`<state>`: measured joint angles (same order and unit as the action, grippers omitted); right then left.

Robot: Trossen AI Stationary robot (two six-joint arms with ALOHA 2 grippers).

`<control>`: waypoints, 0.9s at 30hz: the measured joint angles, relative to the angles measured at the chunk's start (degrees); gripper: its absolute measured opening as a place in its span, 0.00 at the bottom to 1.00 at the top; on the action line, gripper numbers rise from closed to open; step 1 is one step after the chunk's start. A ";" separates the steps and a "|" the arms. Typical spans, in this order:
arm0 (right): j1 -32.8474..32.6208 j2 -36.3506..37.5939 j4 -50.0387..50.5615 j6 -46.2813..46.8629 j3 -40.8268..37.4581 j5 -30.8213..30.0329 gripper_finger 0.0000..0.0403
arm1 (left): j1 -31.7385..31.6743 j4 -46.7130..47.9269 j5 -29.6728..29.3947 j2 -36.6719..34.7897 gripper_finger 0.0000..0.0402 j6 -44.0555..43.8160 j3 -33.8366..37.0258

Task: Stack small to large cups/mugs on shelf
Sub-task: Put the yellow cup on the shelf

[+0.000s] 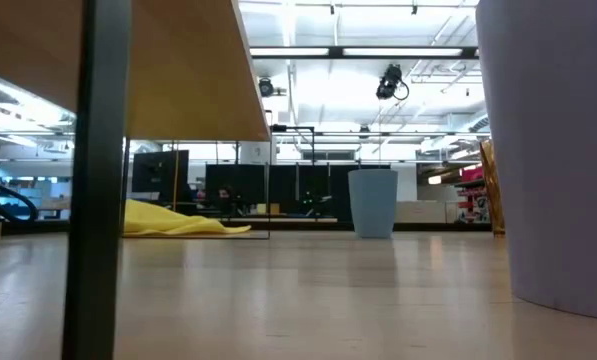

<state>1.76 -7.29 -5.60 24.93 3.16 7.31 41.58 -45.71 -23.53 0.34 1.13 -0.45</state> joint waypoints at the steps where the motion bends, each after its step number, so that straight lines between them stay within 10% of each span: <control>1: 0.00 0.03 -2.95 4.65 0.00 0.00 0.02 | 0.00 -5.74 0.00 0.00 0.08 -0.03 0.01; 9: 0.00 0.07 -33.92 19.61 0.02 -2.62 0.02 | 0.00 -33.26 0.00 -0.02 0.09 -0.38 0.02; 27: 0.00 0.07 -49.82 12.27 0.04 -2.83 0.02 | 0.00 -28.90 -0.53 0.02 0.08 11.48 0.02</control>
<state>1.76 -7.22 -55.42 37.20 3.20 4.48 41.58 -74.60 -24.06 0.36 12.61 -0.43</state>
